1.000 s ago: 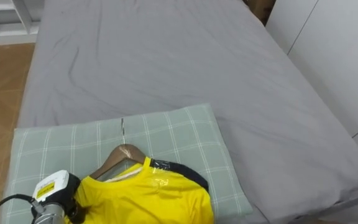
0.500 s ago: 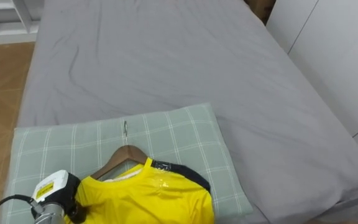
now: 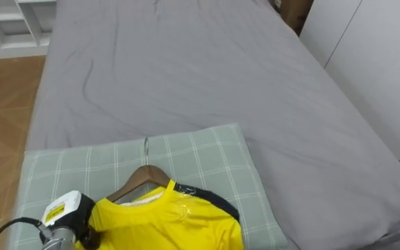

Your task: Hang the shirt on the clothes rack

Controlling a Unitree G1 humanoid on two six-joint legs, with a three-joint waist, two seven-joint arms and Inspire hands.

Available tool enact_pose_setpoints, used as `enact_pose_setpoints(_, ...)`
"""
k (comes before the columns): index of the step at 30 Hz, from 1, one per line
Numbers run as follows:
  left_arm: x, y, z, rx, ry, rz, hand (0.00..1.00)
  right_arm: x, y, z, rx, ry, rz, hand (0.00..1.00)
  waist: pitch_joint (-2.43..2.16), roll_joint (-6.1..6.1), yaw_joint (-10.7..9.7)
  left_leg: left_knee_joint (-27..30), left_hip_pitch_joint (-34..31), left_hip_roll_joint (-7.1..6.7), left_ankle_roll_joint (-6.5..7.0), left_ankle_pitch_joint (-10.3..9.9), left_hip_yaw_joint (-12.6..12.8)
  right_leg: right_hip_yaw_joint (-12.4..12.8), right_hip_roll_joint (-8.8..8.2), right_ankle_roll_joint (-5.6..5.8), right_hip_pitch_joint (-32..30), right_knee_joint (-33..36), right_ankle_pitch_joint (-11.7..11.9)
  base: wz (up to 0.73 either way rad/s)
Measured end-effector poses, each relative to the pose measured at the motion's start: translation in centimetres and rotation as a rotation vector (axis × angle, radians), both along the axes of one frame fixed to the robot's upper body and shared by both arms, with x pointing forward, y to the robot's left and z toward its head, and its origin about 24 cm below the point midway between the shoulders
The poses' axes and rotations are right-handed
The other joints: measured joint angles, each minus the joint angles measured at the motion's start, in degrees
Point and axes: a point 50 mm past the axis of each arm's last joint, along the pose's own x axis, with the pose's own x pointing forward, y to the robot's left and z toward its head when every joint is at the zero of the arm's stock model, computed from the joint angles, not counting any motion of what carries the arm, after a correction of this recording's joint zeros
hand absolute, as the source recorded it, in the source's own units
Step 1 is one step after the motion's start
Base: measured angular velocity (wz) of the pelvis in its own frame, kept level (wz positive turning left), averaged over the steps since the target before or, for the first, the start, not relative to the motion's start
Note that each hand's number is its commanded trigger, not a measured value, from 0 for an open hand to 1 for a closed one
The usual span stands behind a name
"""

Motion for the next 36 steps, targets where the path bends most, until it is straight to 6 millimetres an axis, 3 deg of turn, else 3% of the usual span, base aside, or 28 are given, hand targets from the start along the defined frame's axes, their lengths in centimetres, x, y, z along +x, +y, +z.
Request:
enact_pose_setpoints(1, 0.2, -0.4, 0.1, -0.01, -0.016, -0.013, 1.0, 0.1, 0.0, 0.0, -0.006, -0.01, 0.003, 0.0, -0.26, 0.39, 0.47, -0.06, 0.34, 0.0, 0.0, 0.0, -0.01, -0.04, 0.01, 0.08, 0.59, -0.56, 0.08, 0.0)
enact_pose_setpoints(6, 0.7, -1.8, 0.4, -0.056, -0.101, -0.017, 1.0, 1.6, -0.2, 0.2, -0.024, -0.061, -0.001, 0.0, -0.41, 1.84, 0.84, -2.81, 3.94, -0.89, -0.04, 0.34, -0.01, -0.06, -0.5, 0.37, 3.29, -1.28, -0.09, 0.01)
enact_pose_setpoints(9, 0.7, -2.4, 0.8, -0.088, -0.177, -0.008, 1.0, 1.8, -0.1, 0.3, -0.015, -0.082, -0.06, 0.0, -0.54, 2.24, 0.44, -4.23, 5.55, -1.48, 0.0, 0.92, -0.85, -1.41, -0.89, 0.45, 5.4, -2.75, -0.12, 0.15)
enact_pose_setpoints(12, 0.1, -3.6, 0.7, -0.125, -0.232, -0.024, 1.0, 1.0, -0.3, 0.2, -0.026, -0.065, -0.082, 0.0, -0.65, 2.37, 0.86, -6.0, 8.21, -1.85, 0.02, 1.14, -1.33, -1.68, -0.96, 0.63, 8.37, -4.48, -0.12, 0.15)
enact_pose_setpoints(17, -0.8, -4.1, 0.4, -0.144, -0.263, -0.027, 1.0, 0.9, -0.2, 0.1, -0.032, -0.072, -0.101, 0.0, -0.77, 2.64, 0.94, -6.62, 9.46, -2.24, 0.02, 1.15, -2.23, -3.0, -0.9, 0.8, 10.41, -5.82, -0.07, 0.11)
enact_pose_setpoints(24, -1.2, -5.5, 1.6, -0.167, -0.374, -0.059, 1.0, 1.7, -0.2, 0.3, -0.023, -0.134, -0.234, 0.0, -0.78, 2.64, 3.75, -7.14, 11.03, -2.59, 0.03, 1.18, -3.16, -3.22, -0.98, 1.04, 12.43, -6.97, 0.11, 0.04)
enact_pose_setpoints(28, -1.2, -5.7, 2.4, -0.141, -0.45, -0.067, 1.0, 1.6, -0.2, 0.3, -0.01, -0.141, -0.273, 0.0, -0.8, 2.66, 3.77, -7.19, 11.36, -2.72, 0.03, 1.18, -4.56, -4.42, -0.9, 1.1, 13.74, -7.89, 0.19, 0.16)
enact_pose_setpoints(36, -1.2, -6.2, 3.2, -0.073, -0.534, -0.129, 1.0, 1.2, -0.2, 0.2, 0.017, -0.141, -0.339, 0.0, -0.99, 2.35, 3.98, -7.46, 11.87, -2.78, 0.0, 1.2, -4.71, -4.58, -0.83, 1.1, 14.61, -8.56, 0.18, 0.02)
